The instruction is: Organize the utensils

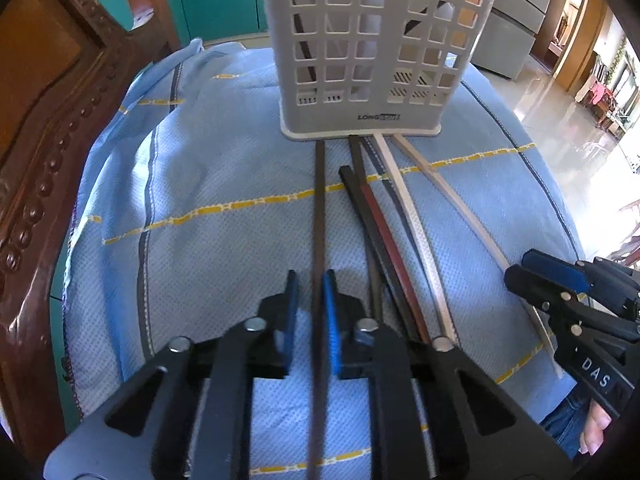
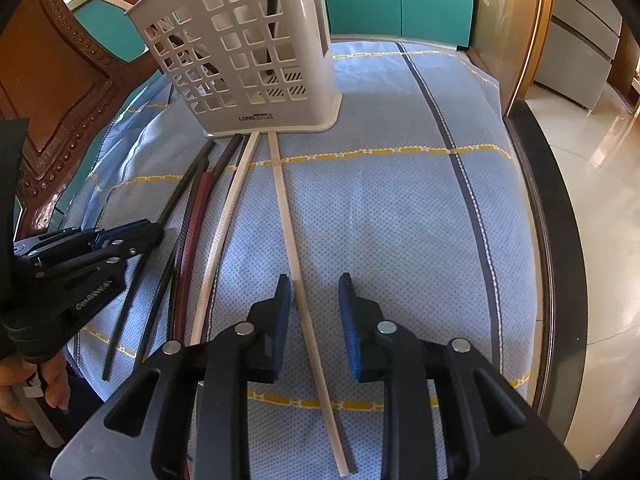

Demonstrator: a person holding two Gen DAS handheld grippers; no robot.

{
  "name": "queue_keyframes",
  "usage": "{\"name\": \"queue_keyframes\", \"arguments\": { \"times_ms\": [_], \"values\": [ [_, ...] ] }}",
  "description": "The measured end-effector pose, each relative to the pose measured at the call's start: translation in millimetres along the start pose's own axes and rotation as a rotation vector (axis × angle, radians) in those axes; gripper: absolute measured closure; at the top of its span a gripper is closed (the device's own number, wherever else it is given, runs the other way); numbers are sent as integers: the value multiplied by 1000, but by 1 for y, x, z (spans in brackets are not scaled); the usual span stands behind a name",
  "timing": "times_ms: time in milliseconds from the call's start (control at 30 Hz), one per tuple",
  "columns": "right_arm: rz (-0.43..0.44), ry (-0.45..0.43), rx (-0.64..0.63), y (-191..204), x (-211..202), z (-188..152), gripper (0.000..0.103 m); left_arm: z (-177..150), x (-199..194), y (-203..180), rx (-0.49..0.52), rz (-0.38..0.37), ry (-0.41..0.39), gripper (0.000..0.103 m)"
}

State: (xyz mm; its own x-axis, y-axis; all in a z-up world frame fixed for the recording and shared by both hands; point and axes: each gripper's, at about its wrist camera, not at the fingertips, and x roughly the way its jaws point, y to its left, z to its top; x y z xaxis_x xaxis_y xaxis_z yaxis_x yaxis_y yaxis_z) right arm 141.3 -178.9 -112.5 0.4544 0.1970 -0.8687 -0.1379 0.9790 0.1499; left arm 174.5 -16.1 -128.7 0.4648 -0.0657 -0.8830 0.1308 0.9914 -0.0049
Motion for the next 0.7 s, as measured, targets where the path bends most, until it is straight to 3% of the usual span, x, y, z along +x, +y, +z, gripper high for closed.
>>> {"name": "queue_keyframes", "arguments": {
  "times_ms": [400,433,467,700],
  "values": [
    [-88,-45,-89,13,6,3,78,-17,-7,4,36,-1,16,96],
    [-91,-45,-89,14,7,3,82,-17,-7,4,31,-3,17,96],
    [-85,-44,-87,15,6,3,95,-17,-7,6,24,-6,18,96],
    [-20,-7,-63,12,3,1,96,-15,-6,11,4,-2,14,96]
  ]
}}
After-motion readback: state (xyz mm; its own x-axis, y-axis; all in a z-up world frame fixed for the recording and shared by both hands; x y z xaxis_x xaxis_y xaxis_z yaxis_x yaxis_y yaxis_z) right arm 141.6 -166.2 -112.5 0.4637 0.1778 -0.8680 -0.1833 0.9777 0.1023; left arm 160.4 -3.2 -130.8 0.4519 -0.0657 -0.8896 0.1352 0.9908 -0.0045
